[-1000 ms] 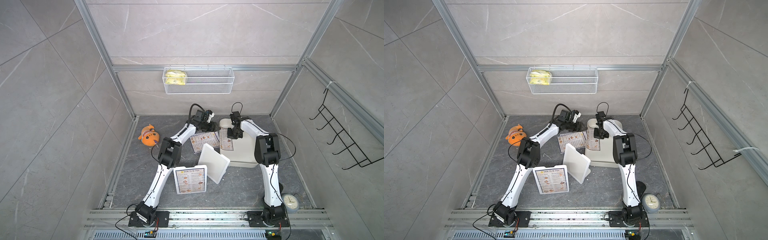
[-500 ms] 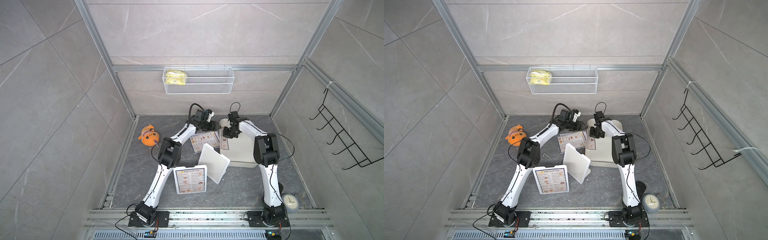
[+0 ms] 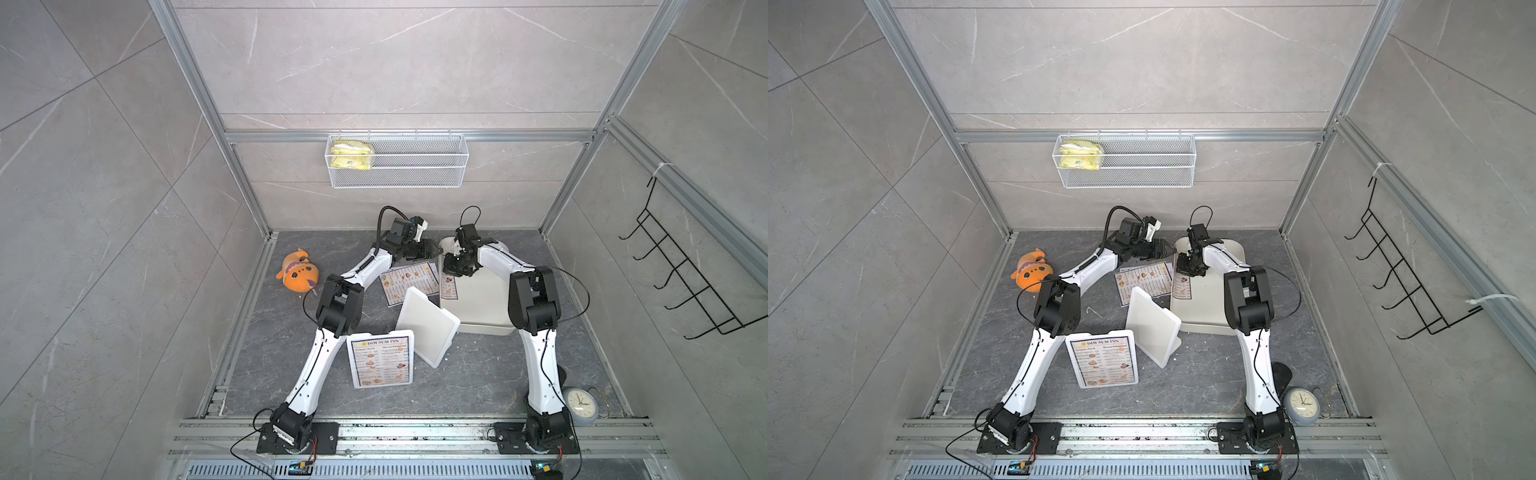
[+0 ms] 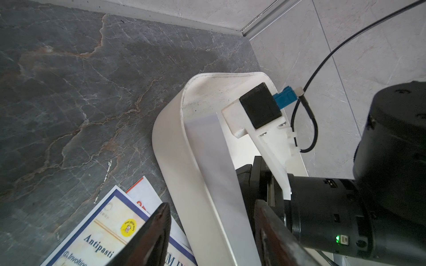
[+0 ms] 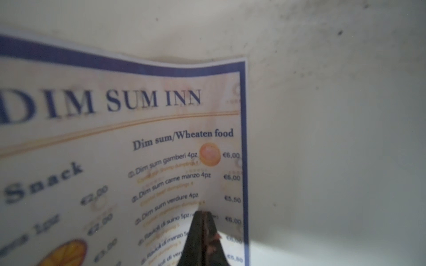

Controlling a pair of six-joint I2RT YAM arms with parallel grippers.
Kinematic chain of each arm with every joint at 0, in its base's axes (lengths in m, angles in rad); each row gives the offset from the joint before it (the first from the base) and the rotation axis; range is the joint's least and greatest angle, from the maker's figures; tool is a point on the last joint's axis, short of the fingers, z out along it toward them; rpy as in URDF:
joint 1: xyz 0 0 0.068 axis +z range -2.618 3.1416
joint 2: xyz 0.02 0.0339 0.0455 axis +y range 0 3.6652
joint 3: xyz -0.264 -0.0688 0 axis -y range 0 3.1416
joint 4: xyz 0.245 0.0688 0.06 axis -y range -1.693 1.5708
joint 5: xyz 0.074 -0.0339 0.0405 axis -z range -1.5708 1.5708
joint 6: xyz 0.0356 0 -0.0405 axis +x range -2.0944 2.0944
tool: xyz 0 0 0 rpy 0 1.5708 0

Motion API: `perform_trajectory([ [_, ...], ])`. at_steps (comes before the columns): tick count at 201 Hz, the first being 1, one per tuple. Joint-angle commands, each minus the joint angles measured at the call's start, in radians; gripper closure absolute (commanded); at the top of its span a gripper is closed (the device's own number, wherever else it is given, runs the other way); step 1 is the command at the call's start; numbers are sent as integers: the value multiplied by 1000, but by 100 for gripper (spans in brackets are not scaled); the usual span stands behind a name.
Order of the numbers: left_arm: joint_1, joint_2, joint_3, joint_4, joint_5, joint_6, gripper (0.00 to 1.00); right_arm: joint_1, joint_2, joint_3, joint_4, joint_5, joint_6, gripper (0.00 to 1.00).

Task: Replace the menus in the menu holders
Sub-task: Pick up the menu from the storage box.

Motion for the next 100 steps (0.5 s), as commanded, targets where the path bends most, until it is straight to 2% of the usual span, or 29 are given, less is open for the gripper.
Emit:
perform_trajectory([
  [1, -9, -54, 35, 41, 29, -24, 42, 15, 5, -41, -18, -23, 20, 100],
  [21, -13, -46, 51, 43, 27, -21, 45, 16, -1, -52, -16, -17, 17, 100],
  [64, -17, -45, 53, 89, 48, -59, 42, 16, -10, -70, 0, -23, 18, 100],
  [100, -19, -39, 56, 71, 5, -44, 41, 15, -24, -93, 19, -28, 25, 100],
])
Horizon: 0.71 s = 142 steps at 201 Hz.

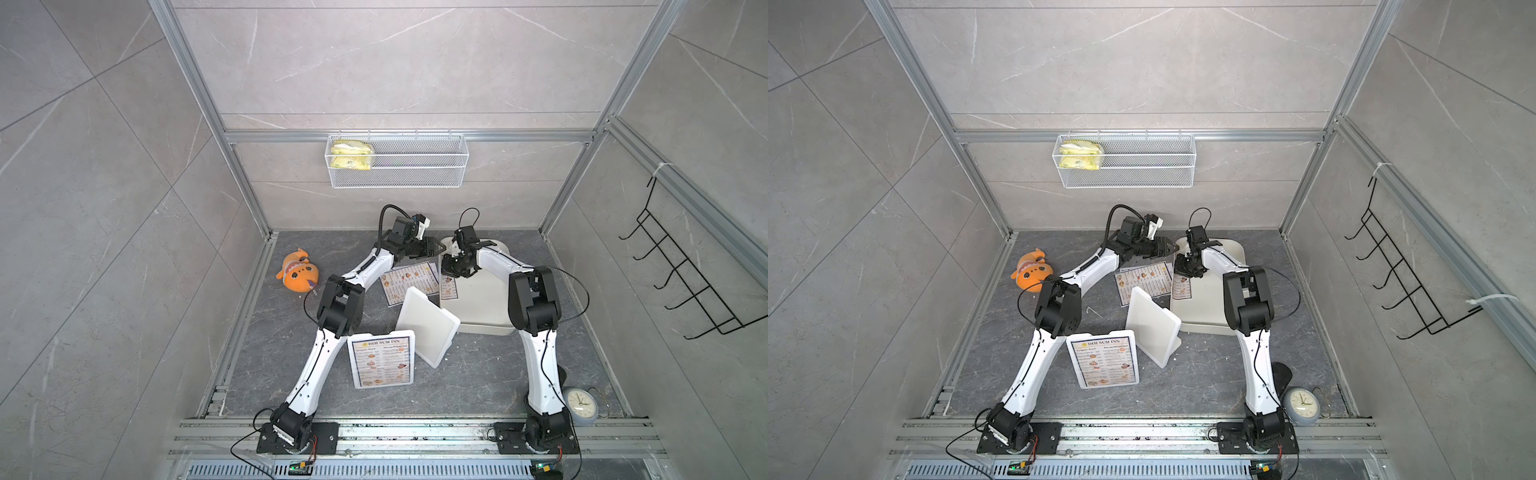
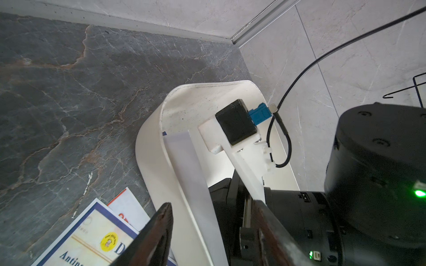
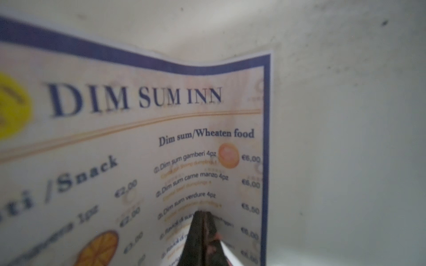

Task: Replace the menus in the menu holders
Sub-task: Pick up the menu from the storage box.

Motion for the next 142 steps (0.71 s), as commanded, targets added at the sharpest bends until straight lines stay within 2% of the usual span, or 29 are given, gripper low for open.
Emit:
perform_trajectory([
  [1, -7, -39, 43, 29, -2, -4, 41, 8, -10, -45, -45, -1, 19, 100],
  [59, -11, -14, 57, -11, -82, 19, 45, -17, -40, -128, 69, -132, 85, 100],
  [142, -30, 29, 98, -38, -119, 62, 53, -21, -52, -147, 91, -141, 85, 100],
])
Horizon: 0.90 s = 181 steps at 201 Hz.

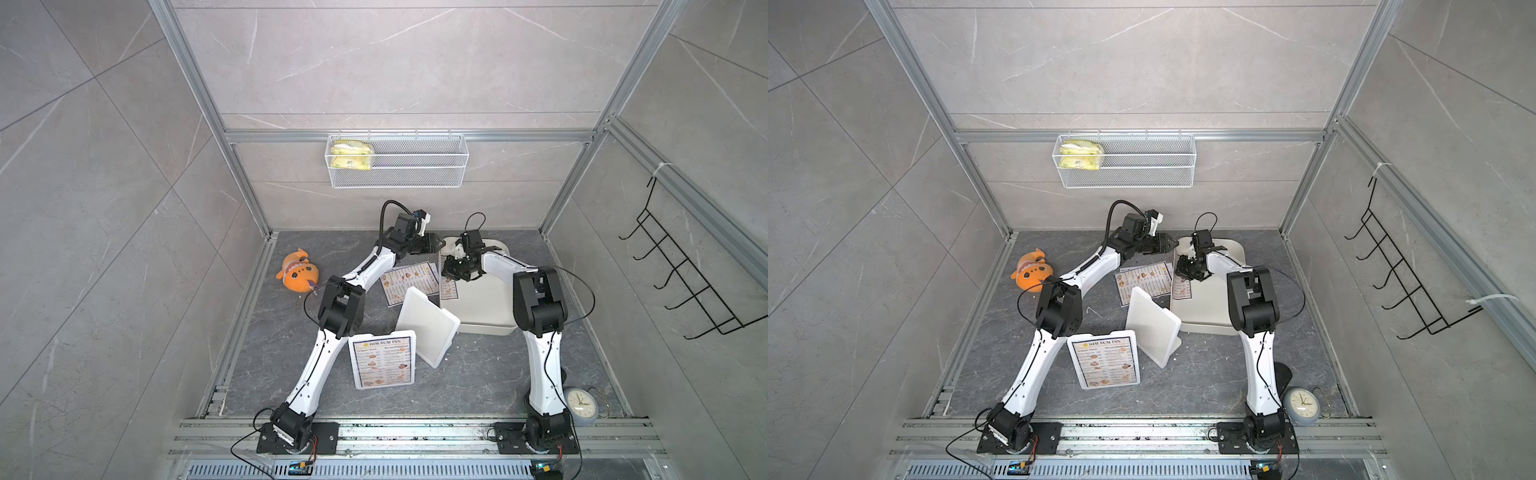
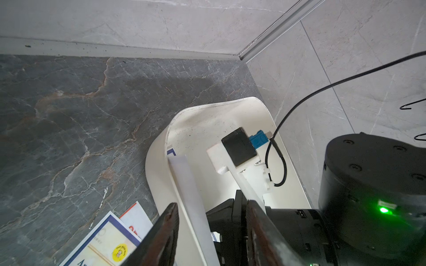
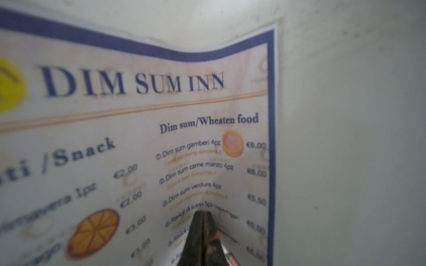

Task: Replace the menus in the menu holders
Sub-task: Pick up the menu from the storage box.

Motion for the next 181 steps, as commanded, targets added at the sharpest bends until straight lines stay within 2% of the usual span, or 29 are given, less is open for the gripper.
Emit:
perform_trajectory([
  [1, -14, 29, 39, -10, -10, 35, 53, 6, -11, -28, -33, -11, 8, 100],
  [20, -15, 45, 53, -15, -3, 37, 57, 4, -12, -29, -34, -9, 6, 100],
  [97, -22, 68, 83, -76, -29, 75, 60, 5, -16, -29, -34, -6, 7, 100],
  [144, -36, 78, 102, -147, -43, 155, 60, 4, -22, -33, -34, -7, 6, 100],
  [181, -36, 84, 102, -162, -13, 174, 60, 4, -23, -34, -38, 0, 4, 100],
])
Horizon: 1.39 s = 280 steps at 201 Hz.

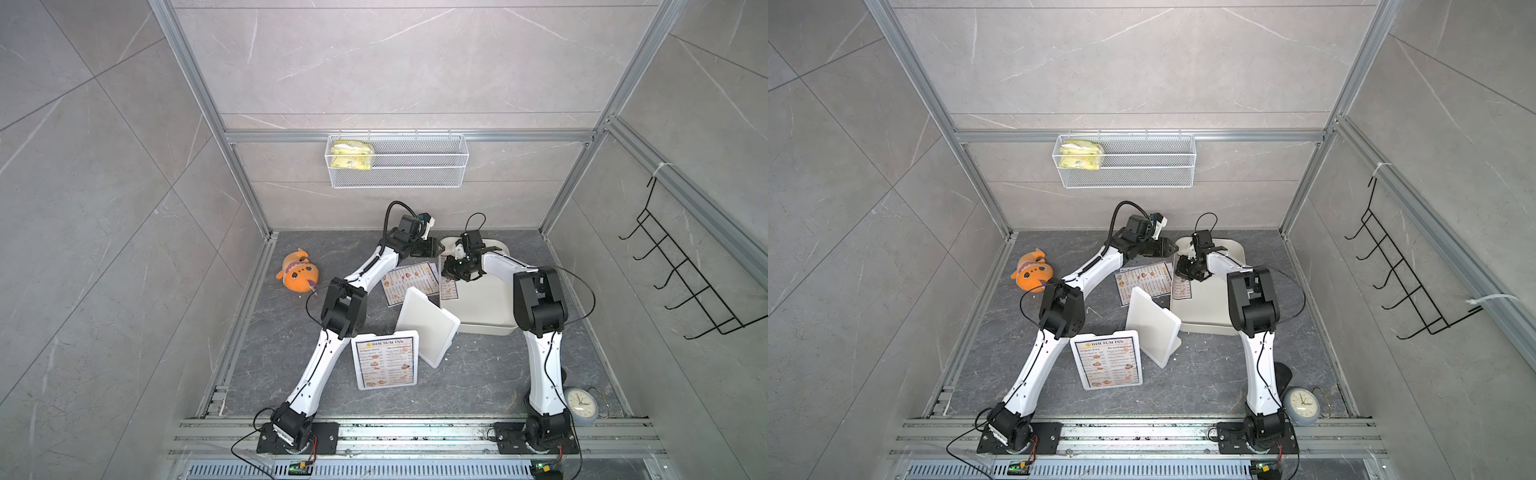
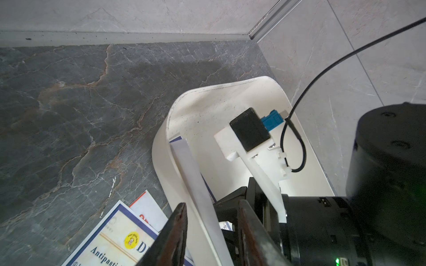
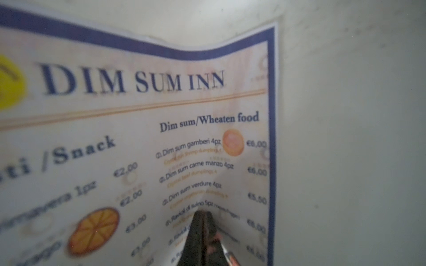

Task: Replace the menus in the menu holders
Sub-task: Pick up the menu from the storage box.

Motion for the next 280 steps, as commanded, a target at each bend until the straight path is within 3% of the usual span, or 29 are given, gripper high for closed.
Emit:
perform_trajectory([
  [1, -22, 56, 38, -17, 19, 48, 60, 5, -21, -29, -41, 3, 3, 100],
  [50, -30, 65, 40, -58, 89, 86, 62, 5, -21, -28, -46, 5, -1, 100],
  [75, -31, 63, 39, -101, 67, 105, 65, 6, -22, -25, -50, 7, -3, 100],
  [140, -35, 48, 26, -135, 53, 125, 77, 6, -28, -39, -44, 9, -1, 100],
  [166, -37, 48, 23, -129, 55, 125, 89, 6, -26, -37, -46, 8, -2, 100],
  [210, -37, 20, 1, -93, 56, 107, 94, 2, -41, -37, -51, 13, -4, 100],
  [280, -37, -69, -57, -7, 115, 66, 100, -29, -227, -162, 28, 138, -7, 98],
])
